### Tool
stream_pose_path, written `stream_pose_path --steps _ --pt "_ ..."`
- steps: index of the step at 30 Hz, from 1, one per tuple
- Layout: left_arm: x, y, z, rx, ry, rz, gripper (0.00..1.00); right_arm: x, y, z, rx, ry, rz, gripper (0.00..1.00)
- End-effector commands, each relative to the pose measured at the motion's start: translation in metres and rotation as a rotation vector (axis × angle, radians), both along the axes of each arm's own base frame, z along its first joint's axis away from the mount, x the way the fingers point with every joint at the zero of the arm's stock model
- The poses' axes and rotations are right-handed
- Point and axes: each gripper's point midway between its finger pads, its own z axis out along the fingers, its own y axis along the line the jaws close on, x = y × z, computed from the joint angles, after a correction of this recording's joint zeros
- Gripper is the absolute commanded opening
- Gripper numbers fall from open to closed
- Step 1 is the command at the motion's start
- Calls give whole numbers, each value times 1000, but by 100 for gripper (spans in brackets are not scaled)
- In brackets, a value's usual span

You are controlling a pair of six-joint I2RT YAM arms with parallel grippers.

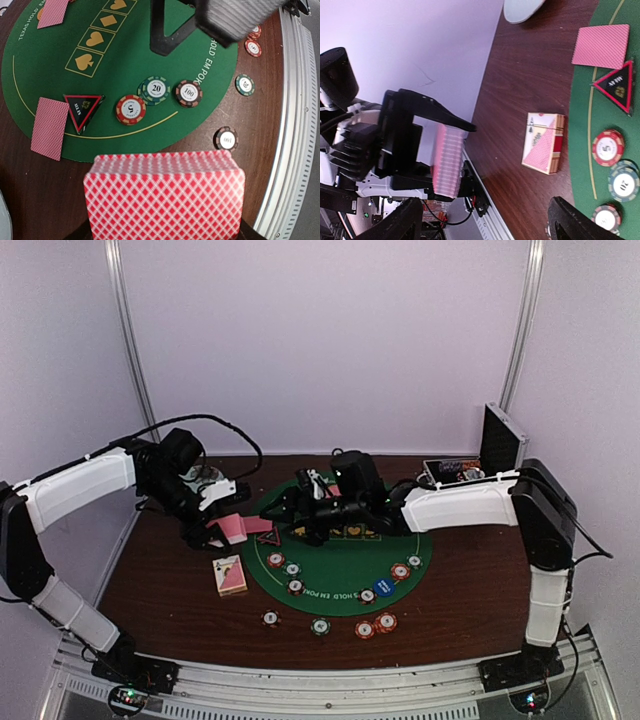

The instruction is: Distribute texas hold em gaming equipment

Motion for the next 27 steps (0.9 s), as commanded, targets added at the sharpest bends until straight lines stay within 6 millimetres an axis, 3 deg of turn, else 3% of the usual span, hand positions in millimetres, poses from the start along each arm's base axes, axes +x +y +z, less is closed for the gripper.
stream_pose_path --steps 1,14,27 --pt "6 -10 15 -54 -15 1 0 -3 28 24 112 -10 29 90" --pt "8 -16 25 -88 -14 4 0 -14 61 29 209 22 82 84" --pt "7 -14 21 -75 -13 3 0 -18 74 26 230 49 113 82"
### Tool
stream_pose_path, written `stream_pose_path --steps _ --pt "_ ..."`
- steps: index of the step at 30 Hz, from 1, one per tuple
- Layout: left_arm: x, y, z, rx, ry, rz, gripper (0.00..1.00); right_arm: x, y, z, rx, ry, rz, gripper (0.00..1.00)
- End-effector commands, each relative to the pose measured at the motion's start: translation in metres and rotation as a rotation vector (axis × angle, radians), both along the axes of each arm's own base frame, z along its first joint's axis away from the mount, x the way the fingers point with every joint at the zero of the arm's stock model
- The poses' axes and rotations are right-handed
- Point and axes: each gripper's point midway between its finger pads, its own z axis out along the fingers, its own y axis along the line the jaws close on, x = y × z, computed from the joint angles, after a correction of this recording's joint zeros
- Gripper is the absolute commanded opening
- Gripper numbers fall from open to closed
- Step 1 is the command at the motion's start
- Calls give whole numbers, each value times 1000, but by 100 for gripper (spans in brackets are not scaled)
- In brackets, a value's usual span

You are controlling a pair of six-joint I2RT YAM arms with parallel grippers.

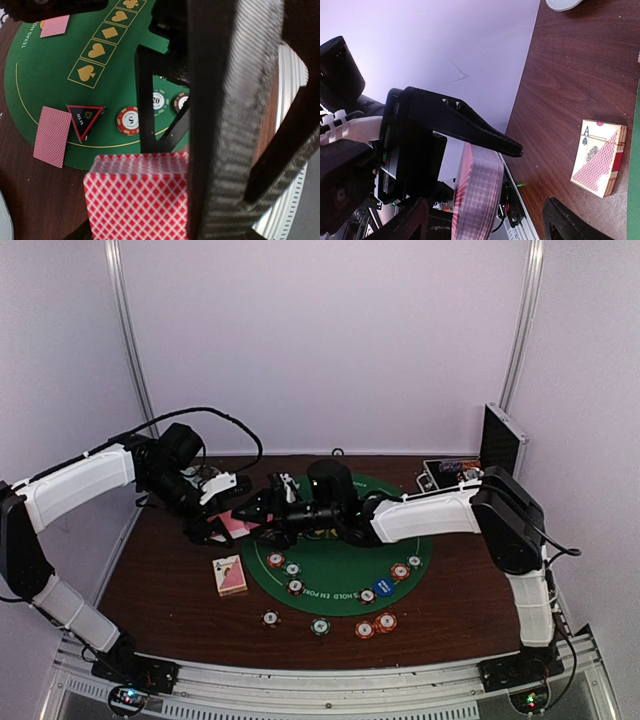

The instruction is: Distribute texas hold em gaming equipment

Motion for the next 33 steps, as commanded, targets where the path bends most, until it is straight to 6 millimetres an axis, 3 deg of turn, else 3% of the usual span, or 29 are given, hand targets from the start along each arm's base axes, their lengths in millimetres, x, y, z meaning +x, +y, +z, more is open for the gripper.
stream_pose_path --steps 1,15,18,27,33 --pt "3 -6 9 -32 -22 -10 0 -3 13 8 41 -9 38 82" --pt "5 -8 9 -30 -23 -14 0 -11 42 -10 24 41 123 80" --pt "5 -8 8 -28 -23 -16 0 -11 46 -21 -7 62 135 79" --pt "3 -4 7 -11 -38 -24 0 1 27 -44 -74 102 83 69" --pt "2 -4 7 -11 -43 -27 0 6 13 -40 -77 96 59 60"
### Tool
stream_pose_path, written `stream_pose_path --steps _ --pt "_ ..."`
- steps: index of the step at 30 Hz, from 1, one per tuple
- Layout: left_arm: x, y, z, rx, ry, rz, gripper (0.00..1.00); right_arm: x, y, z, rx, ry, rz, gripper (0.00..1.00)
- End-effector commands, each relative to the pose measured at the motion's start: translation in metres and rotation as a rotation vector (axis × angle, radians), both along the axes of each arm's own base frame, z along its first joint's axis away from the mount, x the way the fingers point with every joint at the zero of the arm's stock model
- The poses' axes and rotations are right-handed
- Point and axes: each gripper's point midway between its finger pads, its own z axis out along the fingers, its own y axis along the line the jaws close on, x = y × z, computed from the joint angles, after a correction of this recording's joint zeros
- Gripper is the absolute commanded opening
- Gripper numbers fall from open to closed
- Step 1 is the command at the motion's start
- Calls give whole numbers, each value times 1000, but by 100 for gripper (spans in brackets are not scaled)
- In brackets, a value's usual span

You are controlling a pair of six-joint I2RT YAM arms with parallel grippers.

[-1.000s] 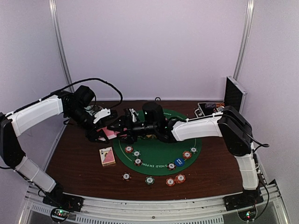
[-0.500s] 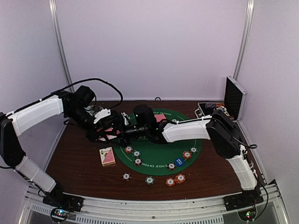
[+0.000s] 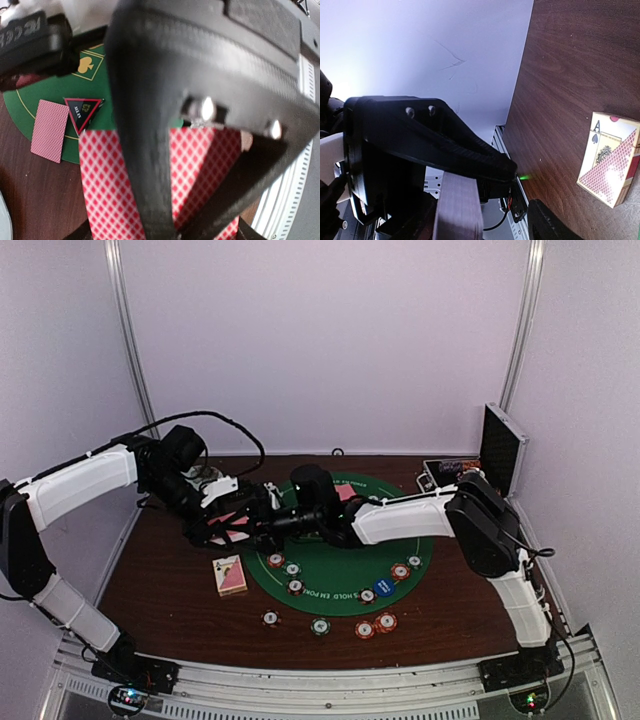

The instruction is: Distribute texas hold em gaming equipment

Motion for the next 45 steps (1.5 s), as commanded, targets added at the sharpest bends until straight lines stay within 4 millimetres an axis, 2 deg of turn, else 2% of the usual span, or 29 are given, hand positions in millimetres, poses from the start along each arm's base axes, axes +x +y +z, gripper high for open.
stream_pose_path --steps 1,7,16,35,41,45 --pt "3 -7 14 -48 -48 -26 0 6 -17 -16 -70 16 -30 59" --pt "4 -7 15 -48 -50 -25 0 4 -23 -9 -71 4 -30 52" --pt "2 -6 13 -45 -50 -26 0 3 -31 -2 -63 -2 -40 37" --pt "0 -3 8 -31 -44 -29 0 6 -51 15 -46 -12 -77 24" --pt "-2 -2 7 -27 -43 -30 0 9 -60 21 -51 -19 -91 15" --pt "-2 -2 7 -26 -46 -30 0 10 -70 21 -64 -22 -104 12"
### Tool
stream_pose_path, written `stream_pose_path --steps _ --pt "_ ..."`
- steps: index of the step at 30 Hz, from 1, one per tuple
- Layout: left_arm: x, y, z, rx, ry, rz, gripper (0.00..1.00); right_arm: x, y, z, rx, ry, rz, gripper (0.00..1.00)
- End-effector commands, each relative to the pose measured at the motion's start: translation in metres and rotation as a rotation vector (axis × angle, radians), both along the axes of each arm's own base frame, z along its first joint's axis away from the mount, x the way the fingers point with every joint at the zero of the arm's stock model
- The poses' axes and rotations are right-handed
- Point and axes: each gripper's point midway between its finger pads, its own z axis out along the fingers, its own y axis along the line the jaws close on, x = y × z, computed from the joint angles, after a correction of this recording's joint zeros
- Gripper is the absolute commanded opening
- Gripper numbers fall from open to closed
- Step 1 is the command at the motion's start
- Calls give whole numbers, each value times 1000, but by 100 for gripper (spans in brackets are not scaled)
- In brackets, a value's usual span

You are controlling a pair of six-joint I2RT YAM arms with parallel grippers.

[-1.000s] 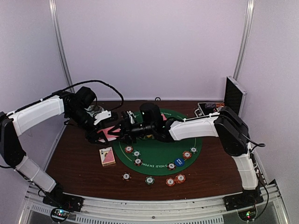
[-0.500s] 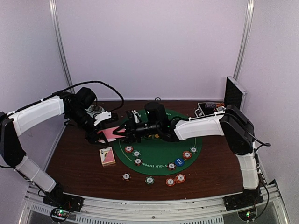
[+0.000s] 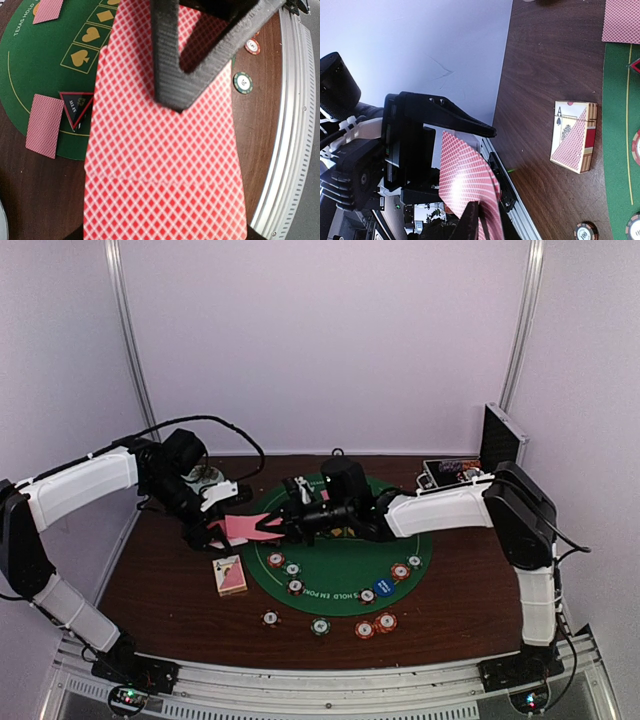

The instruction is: Distribute texas hold em gaming equipment

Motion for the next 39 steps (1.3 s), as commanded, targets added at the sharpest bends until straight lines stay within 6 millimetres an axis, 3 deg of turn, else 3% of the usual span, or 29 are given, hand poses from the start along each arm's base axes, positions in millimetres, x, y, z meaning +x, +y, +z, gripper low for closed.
stream_pose_path --steps 1,11,18,25,30,39 --pt "2 -4 14 -48 -53 -17 0 2 -16 14 -9 -29 -25 12" --pt "2 -4 14 -48 -52 -17 0 5 -63 -2 -68 -9 -76 7" --pt "2 -4 16 -50 -57 -16 0 13 -125 -50 -183 47 -133 7" --pt "2 -4 17 -51 -60 -15 0 7 -177 -101 -377 79 -146 6" --pt "1 -4 18 -50 -57 -15 0 0 -194 -119 -472 77 -136 8" --pt "0 -4 20 -50 -55 -17 0 -6 -216 -127 -576 73 -125 14"
